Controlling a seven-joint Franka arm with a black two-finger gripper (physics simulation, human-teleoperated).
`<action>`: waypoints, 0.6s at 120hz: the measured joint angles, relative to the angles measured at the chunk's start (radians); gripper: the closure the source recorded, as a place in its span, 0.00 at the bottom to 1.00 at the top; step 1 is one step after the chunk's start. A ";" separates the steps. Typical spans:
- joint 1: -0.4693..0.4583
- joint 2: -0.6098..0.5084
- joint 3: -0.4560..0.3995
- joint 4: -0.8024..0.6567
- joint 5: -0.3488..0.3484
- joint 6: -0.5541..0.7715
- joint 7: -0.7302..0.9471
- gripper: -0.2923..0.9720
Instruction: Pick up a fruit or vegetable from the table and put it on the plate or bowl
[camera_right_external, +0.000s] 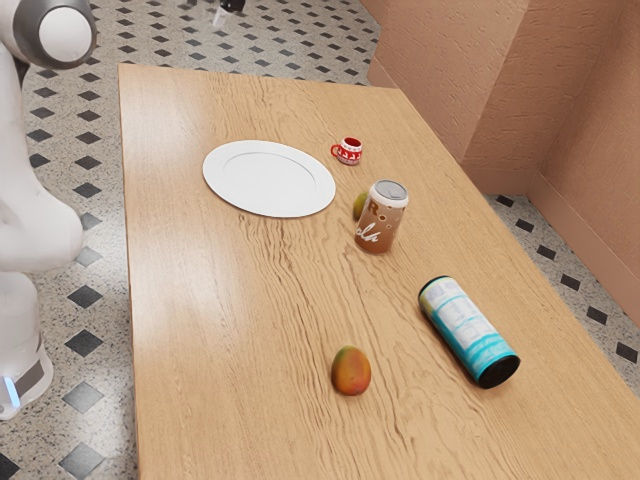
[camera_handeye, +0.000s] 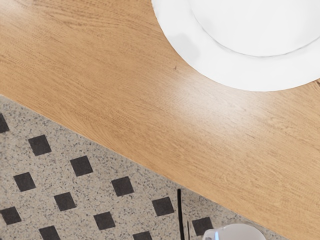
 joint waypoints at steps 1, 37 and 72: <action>0.000 0.000 0.000 0.000 0.001 0.008 0.003 0.25; -0.005 0.075 -0.086 0.066 0.023 0.161 0.075 0.25; -0.236 0.155 -0.615 -0.295 -0.191 0.424 0.058 0.25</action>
